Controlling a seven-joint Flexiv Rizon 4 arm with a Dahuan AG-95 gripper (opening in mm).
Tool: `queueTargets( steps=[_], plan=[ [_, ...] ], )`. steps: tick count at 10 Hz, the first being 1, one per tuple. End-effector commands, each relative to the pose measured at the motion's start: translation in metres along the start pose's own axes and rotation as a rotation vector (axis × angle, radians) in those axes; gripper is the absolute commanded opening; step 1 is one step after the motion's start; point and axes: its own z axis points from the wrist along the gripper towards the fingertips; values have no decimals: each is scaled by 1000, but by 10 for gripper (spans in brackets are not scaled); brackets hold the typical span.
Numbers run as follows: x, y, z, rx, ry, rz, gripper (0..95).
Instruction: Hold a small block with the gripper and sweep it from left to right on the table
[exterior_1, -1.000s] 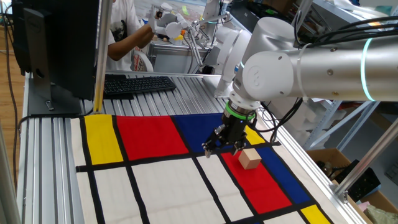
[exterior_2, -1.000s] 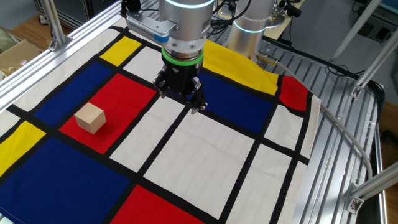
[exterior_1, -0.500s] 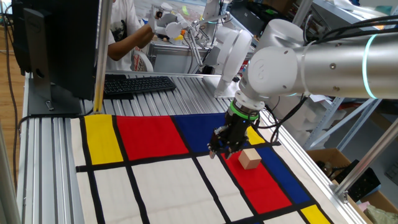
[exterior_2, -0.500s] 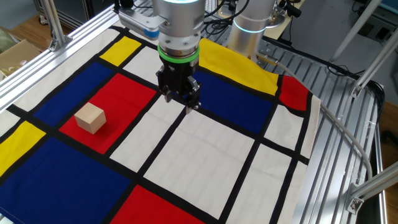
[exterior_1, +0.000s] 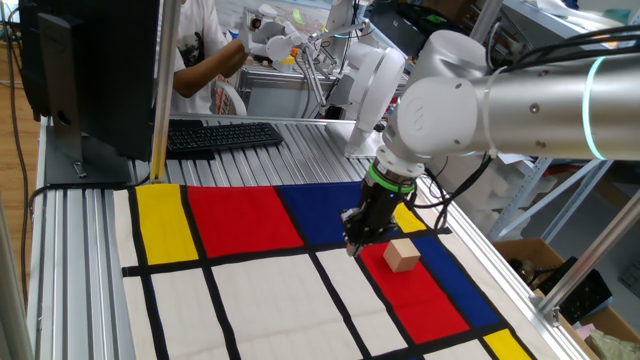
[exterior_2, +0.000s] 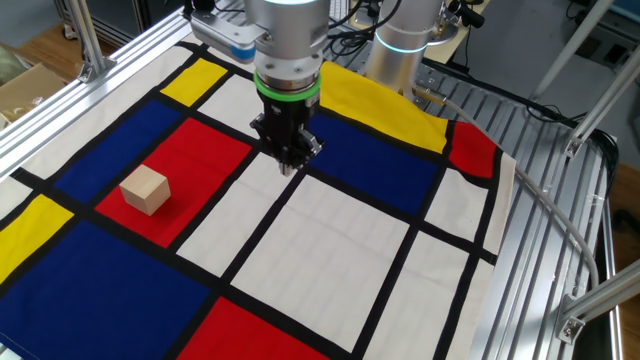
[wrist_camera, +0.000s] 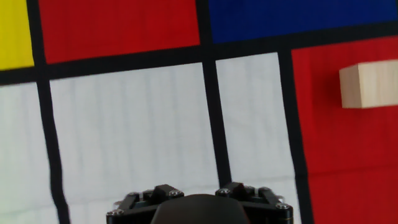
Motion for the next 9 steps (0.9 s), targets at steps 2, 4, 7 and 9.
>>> queueTargets(
  steps=[2,4,7,9],
  plan=[
    [0,0,0,6,-3,1,0],
    [-1,0,0,4,-2,2,0],
    [-10,-7,2,15,-2,-10,0],
    [-23,-20,3,15,1,-29,0]
  ],
)
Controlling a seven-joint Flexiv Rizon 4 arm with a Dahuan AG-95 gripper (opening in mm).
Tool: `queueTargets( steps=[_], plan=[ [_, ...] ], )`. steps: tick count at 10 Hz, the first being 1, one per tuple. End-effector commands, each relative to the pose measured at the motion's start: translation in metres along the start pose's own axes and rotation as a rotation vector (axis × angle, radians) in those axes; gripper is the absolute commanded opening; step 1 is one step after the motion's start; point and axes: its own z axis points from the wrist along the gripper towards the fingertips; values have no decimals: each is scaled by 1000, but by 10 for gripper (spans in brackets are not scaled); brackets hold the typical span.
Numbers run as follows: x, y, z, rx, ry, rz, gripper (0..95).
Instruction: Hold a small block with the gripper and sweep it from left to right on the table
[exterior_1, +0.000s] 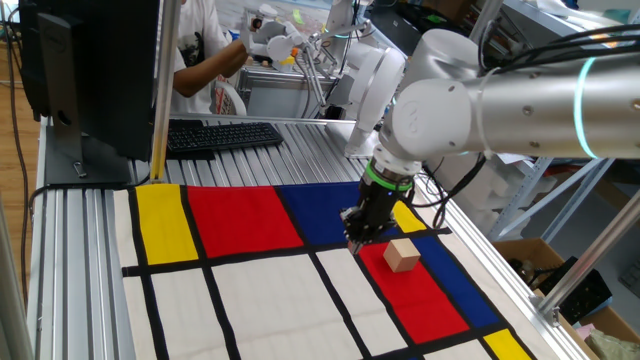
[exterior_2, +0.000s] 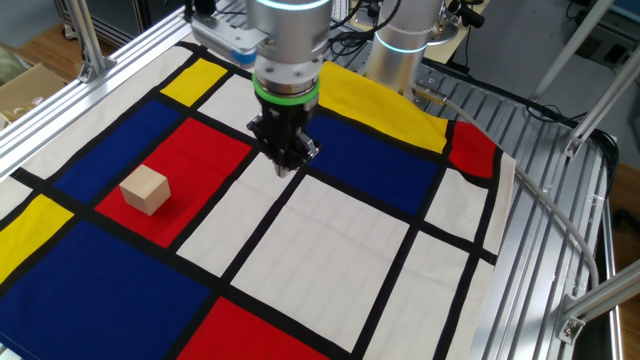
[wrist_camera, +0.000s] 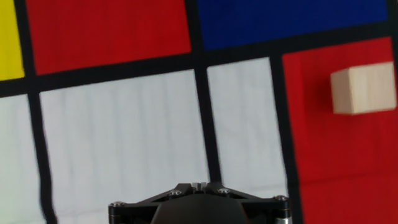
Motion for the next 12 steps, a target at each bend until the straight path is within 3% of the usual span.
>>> queueTargets(
  steps=[1,5,9,11,12],
  plan=[
    [-16,-15,0,3,0,-19,0],
    [-53,-53,4,28,0,-42,0],
    [-73,-98,13,30,0,-61,0],
    [-84,-106,10,58,5,-64,0],
    [-89,-110,10,57,7,-69,0]
  ],
)
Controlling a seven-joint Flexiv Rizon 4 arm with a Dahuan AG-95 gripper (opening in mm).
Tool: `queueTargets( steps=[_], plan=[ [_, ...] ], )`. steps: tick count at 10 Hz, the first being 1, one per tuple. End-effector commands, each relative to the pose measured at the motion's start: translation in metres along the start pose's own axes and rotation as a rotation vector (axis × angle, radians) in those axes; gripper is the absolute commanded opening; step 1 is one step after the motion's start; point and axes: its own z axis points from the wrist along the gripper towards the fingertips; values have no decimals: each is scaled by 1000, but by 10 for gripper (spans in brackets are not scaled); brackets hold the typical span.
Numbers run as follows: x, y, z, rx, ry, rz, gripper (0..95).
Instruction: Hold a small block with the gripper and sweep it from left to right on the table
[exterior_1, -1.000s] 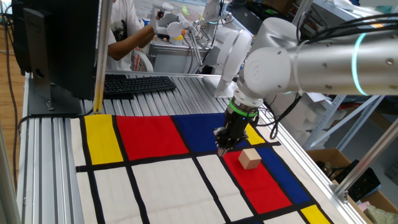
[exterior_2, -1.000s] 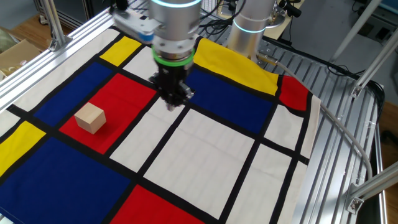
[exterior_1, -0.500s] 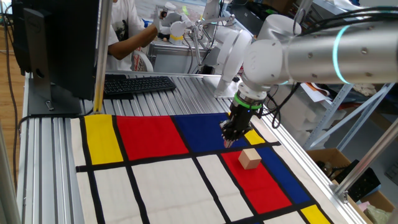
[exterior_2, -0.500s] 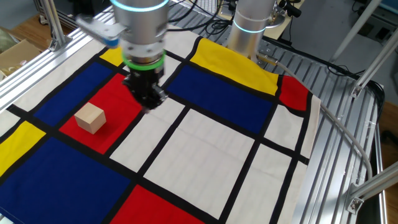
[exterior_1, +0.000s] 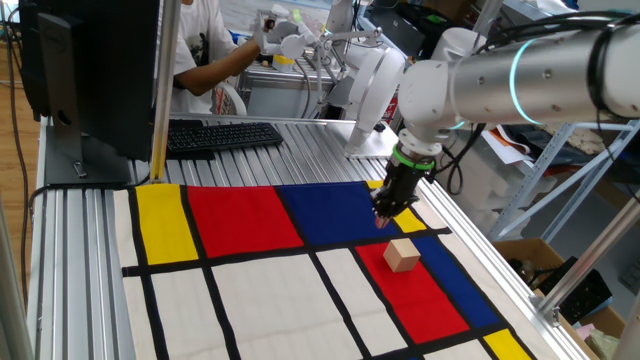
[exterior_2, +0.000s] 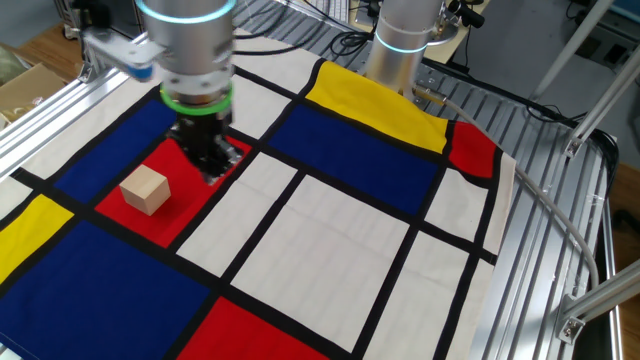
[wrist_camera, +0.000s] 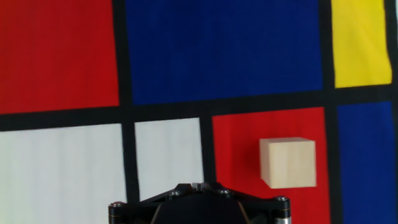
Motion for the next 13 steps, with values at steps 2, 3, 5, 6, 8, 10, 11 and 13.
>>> queueTargets(
  steps=[2,3,5,6,8,10,11,13],
  plan=[
    [-12,-10,1,2,4,-15,0],
    [-12,-11,1,0,3,-14,0],
    [-13,-11,1,-6,2,-11,0],
    [-13,-11,1,-6,2,-10,0],
    [-13,-11,1,-12,1,-1,0],
    [-13,-11,1,-13,3,-3,0],
    [-13,-11,1,-14,2,-6,0],
    [-13,-11,1,-15,1,-10,0]
  ],
)
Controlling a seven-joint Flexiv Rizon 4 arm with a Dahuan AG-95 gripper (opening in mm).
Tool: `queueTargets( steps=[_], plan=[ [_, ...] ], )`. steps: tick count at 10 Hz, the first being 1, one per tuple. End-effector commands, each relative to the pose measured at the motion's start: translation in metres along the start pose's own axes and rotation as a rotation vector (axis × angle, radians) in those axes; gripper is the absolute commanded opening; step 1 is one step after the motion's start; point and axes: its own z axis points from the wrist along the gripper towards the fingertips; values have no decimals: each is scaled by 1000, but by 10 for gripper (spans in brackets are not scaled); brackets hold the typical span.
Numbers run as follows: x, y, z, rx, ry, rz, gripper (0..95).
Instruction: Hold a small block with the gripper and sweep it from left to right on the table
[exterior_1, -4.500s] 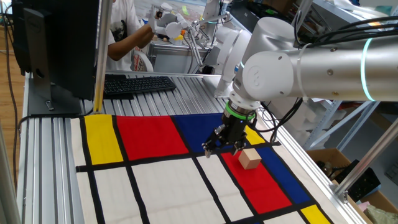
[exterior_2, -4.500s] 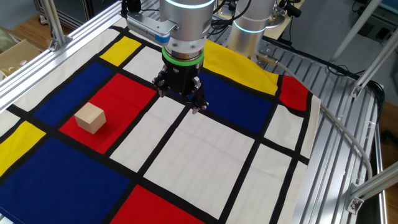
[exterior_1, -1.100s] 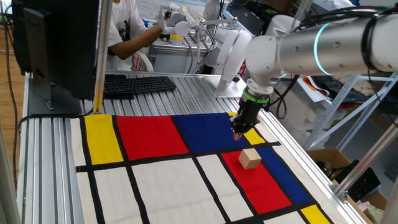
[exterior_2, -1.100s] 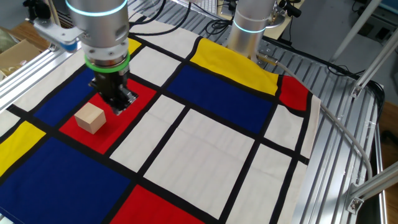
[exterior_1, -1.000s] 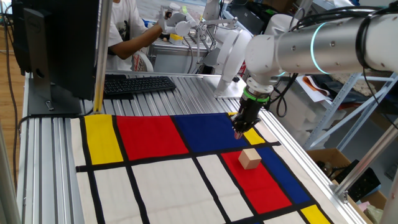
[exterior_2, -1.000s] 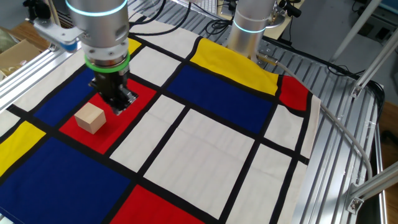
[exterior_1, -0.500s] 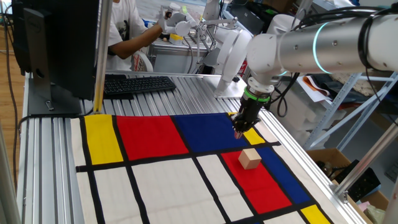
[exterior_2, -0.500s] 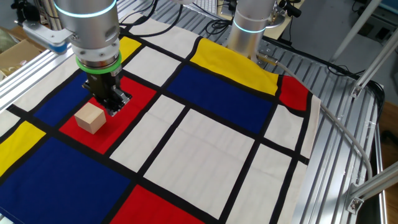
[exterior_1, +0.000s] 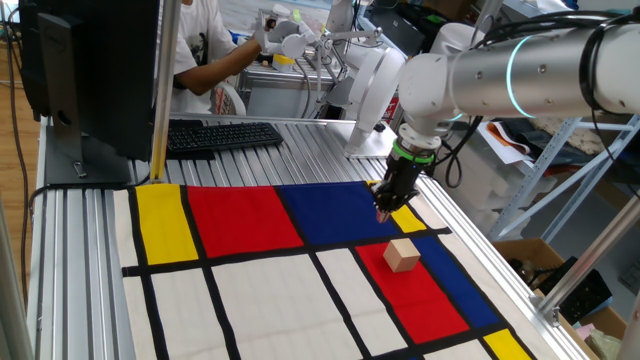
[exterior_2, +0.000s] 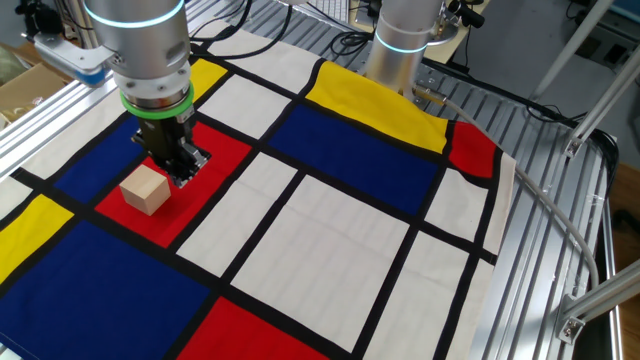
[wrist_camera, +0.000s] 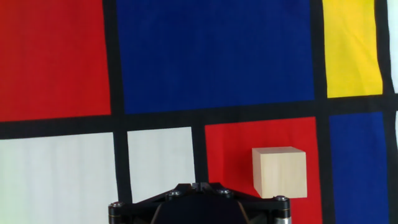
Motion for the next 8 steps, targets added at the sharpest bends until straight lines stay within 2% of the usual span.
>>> queueTargets(
  steps=[1,8],
  plan=[
    [2,0,0,4,-3,3,0],
    [1,0,0,2,-3,-1,0]
  ],
)
